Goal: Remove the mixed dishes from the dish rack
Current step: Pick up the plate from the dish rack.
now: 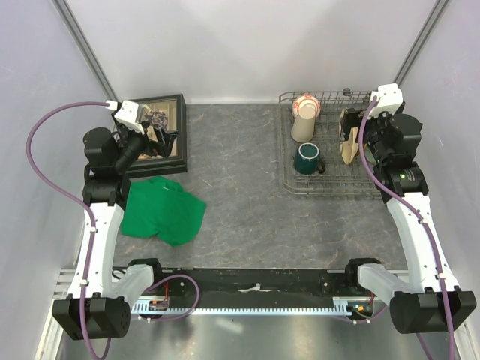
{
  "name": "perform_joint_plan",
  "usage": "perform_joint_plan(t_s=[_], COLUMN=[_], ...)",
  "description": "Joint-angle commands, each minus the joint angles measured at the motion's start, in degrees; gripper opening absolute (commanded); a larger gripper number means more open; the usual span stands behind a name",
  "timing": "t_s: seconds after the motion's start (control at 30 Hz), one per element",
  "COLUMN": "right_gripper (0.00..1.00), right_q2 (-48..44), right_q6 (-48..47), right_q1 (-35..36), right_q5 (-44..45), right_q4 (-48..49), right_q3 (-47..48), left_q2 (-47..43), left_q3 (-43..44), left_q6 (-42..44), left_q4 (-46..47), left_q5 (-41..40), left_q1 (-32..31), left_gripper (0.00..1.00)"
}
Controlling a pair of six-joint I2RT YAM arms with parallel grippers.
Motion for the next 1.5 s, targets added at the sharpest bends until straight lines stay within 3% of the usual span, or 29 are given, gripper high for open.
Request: perform_joint_plan(t_s=[0.0,0.33,0.77,1.03,1.27,1.47], right_gripper=[0.98,0.98,0.98,0.96,0.97,0.97], right_q2=[-0.44,-0.44,4.74,14.74,19.41,23.37], right_q6=[0.46,0.81,-1.29,-6.82,-7.89,-7.45], right_q1=[0.02,-0.07,-0.07,0.02,-1.47,-7.01], right_q5=[0.26,2.37,18.27,29.25,29.01,25.4], right_q4=[1.25,1.78,0.9,1.6,1.51,-1.65], right_q3=[2.13,2.05,5.12,8.37,11.18,14.35], left_q2=[-0.97,-0.53,-0.26,0.0,0.7,2.37], left_q3=[0.19,-0.34,-3.32,-6.57,-9.3,-10.09], left_q6=[1.91,2.09,4.9,5.6,6.66,6.22], left_q4=[0.17,0.61,1.93,4.47,6.67,7.38], left_q5=[0.73,0.99,3.27,3.71,3.63,4.59], left_q1=[-0.06,-0.15,-0.15,-0.15,-0.15,-0.06], left_gripper=[1.0,0.99,0.99,0.99,0.99,0.99])
